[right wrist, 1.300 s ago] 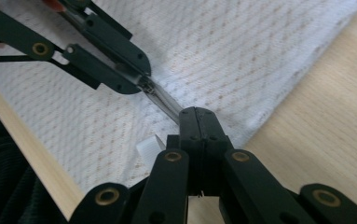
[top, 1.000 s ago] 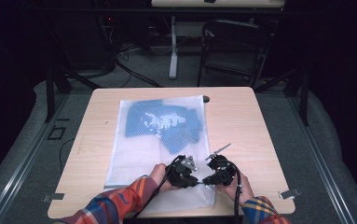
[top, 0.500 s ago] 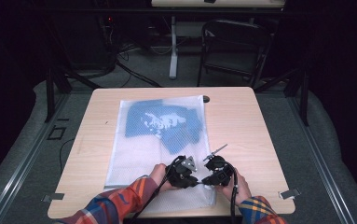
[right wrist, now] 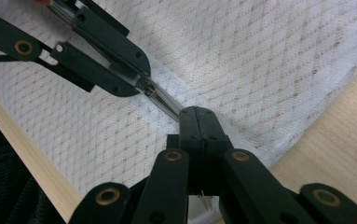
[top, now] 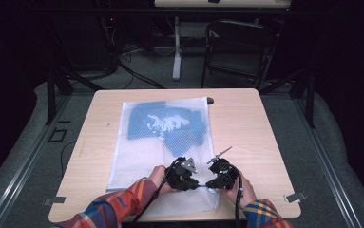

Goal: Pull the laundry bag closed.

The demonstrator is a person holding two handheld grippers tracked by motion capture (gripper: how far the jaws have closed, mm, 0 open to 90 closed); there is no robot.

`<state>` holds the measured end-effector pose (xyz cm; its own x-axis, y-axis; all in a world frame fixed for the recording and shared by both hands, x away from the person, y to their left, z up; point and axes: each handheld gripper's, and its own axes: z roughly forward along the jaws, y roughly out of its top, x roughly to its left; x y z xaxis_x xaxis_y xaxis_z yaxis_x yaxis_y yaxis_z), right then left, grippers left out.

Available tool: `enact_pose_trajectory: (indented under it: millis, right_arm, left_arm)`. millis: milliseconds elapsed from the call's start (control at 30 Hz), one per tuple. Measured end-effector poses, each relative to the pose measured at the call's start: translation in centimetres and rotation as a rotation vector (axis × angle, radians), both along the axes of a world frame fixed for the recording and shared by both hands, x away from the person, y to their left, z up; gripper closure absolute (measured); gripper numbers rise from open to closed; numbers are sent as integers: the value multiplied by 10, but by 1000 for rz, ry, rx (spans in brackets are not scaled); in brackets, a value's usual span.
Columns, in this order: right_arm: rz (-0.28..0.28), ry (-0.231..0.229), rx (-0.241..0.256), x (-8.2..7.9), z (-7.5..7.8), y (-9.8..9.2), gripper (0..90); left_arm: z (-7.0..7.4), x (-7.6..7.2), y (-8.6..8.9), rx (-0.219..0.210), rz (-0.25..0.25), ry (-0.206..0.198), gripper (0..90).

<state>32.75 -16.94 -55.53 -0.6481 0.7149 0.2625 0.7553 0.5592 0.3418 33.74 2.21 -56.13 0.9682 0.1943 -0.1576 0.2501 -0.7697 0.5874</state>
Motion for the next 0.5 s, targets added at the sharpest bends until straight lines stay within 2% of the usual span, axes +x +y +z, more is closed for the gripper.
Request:
enact_pose_trajectory:
  millis: [100,133,167,267,300,500]
  right_arm:
    - [2,2,-1,0,0,0,900]
    - [2,2,-1,0,0,0,900]
    - [1,2,0,0,0,0,900]
    - [2,0,0,0,0,0,900]
    - [3,1,-1,0,0,0,900]
    - [0,2,-1,0,0,0,900]
  left_arm:
    - [3,1,4,15,6,-3,830]
    - [3,1,4,15,6,-3,830]
    - [3,2,5,-8,6,7,830]
    - [4,1,6,-1,3,2,830]
    - [5,1,6,14,3,-2,830]
    - [6,2,14,2,4,8,830]
